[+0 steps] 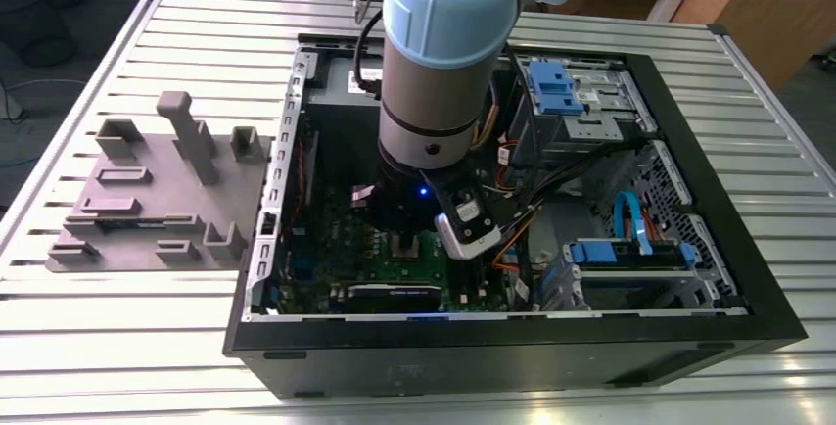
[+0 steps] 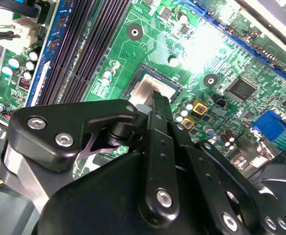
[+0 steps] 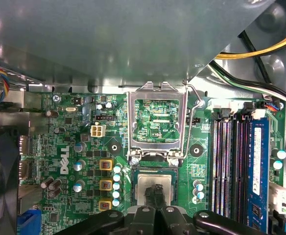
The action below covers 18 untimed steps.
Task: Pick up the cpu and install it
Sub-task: 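Close the cpu cover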
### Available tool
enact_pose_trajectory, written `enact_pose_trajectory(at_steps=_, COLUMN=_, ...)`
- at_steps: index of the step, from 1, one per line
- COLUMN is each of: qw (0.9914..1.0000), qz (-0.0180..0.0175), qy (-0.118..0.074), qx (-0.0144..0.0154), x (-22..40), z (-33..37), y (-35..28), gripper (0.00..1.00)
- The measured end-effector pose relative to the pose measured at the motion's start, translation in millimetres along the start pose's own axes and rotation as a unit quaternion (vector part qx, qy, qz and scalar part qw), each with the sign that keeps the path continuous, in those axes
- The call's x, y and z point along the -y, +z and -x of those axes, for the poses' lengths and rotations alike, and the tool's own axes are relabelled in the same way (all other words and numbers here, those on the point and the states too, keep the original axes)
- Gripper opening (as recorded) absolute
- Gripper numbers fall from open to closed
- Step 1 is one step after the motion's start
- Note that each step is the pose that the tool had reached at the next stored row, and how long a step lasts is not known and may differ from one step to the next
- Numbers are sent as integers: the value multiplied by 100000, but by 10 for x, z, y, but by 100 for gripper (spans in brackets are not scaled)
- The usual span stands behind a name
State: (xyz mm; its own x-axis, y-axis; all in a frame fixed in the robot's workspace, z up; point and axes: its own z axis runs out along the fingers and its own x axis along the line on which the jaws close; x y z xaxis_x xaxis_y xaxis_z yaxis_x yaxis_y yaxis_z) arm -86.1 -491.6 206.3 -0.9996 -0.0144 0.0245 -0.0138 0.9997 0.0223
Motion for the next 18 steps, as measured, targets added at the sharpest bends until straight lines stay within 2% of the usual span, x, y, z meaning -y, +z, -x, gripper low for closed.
enact_pose_trajectory(at_steps=6, qw=100000, qz=5, qy=2, qx=-2, x=1, z=-1, y=-14, gripper=10)
enact_pose_trajectory(at_steps=14, qw=100000, qz=14, qy=2, qx=2, x=-5, z=-7, y=-221, gripper=10)
enact_pose_trajectory(at_steps=18, qw=100000, qz=23, qy=-5, qx=6, x=-6, z=-7, y=-232, gripper=10)
